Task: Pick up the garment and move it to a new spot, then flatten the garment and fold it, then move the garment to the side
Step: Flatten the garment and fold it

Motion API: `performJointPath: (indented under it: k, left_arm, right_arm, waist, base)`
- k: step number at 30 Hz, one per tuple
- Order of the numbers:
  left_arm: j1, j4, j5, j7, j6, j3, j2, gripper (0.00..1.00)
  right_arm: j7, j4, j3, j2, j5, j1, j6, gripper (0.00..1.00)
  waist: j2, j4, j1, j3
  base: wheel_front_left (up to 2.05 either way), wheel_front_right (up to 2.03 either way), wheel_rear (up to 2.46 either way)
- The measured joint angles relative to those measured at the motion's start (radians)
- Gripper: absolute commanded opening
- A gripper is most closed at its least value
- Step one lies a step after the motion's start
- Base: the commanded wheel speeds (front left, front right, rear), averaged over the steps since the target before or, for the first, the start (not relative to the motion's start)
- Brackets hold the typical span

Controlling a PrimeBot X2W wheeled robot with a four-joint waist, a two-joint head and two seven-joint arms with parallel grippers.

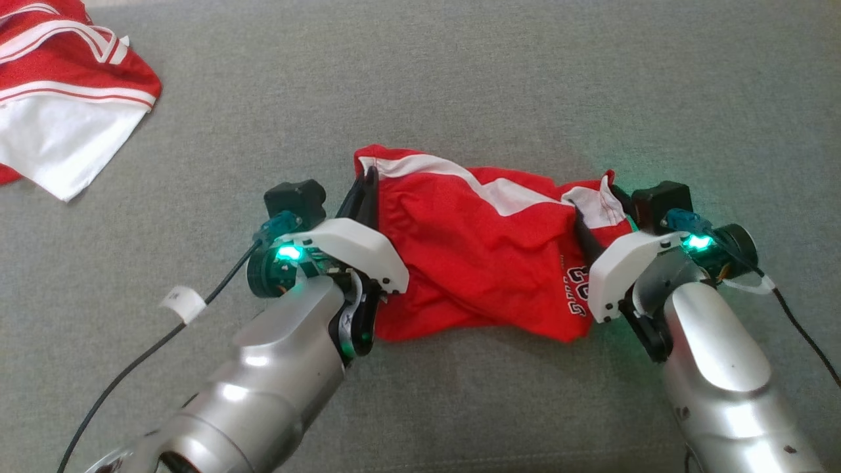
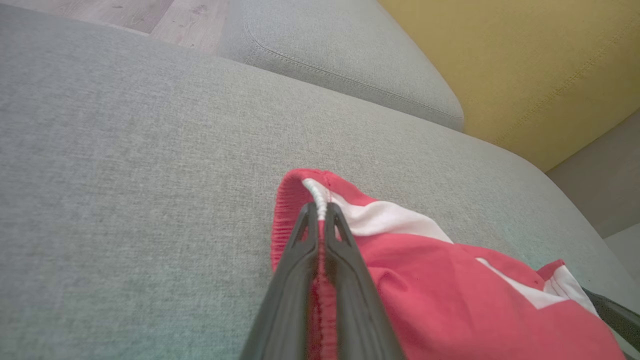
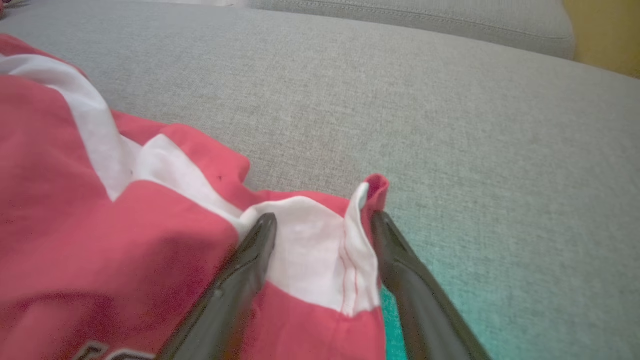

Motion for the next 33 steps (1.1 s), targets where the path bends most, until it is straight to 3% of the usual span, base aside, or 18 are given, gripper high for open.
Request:
performJointPath:
  k: [1, 3, 7, 10, 20, 26, 33]
  left_arm:
    - [0.0, 0.001, 0.0, 0.0, 0.0, 0.0, 0.0, 0.0]
    - [-0.003, 0.002, 0.0, 0.0, 0.0, -0.001, 0.0, 0.0]
    - [-0.019, 0.004, 0.0, 0.0, -0.003, -0.001, 0.0, 0.0]
    - [-0.024, 0.007, 0.0, -0.002, -0.004, -0.001, 0.0, 0.0]
    - [-0.024, -0.022, 0.022, -0.009, -0.021, 0.049, 0.032, 0.0]
    - [-0.013, -0.192, 0.129, -0.009, -0.01, 0.177, 0.135, 0.0]
    - [0.066, -0.42, 0.183, -0.012, 0.019, 0.227, 0.267, 0.0]
  right_arm:
    - [0.005, 0.002, -0.003, 0.0, 0.0, 0.0, 0.0, 0.68]
    - [0.014, 0.006, -0.008, 0.0, 0.002, -0.001, 0.0, 0.45]
    - [0.017, 0.024, -0.014, -0.001, 0.007, -0.003, 0.0, 0.28]
    - [0.004, 0.026, -0.034, -0.002, 0.007, -0.008, 0.0, 0.0]
    - [-0.06, -0.042, -0.078, -0.001, 0.048, -0.007, 0.0, 0.0]
    - [-0.055, -0.186, -0.073, -0.026, 0.131, 0.002, 0.0, 0.0]
    - [-0.005, -0.387, -0.072, -0.059, 0.191, 0.096, 0.0, 0.0]
  waist:
    - [0.0, 0.0, 0.0, 0.001]
    - [0.0, 0.001, 0.0, 0.002]
    - [0.0, 0.004, 0.0, 0.004]
    - [0.0, 0.008, 0.0, 0.004]
    - [0.0, 0.008, 0.0, -0.04]
    - [0.0, 0.007, -0.0001, -0.114]
    - [0.0, 0.013, -0.0002, -0.232]
  base:
    - [0.0, 0.0, 0.0]
    - [0.0, 0.0, 0.0]
    - [0.0, 0.0, 0.0]
    - [0.0, 0.0, 0.0]
    - [0.0, 0.0, 0.0]
    - [0.0, 0.0, 0.0]
    - [0.0, 0.0, 0.0]
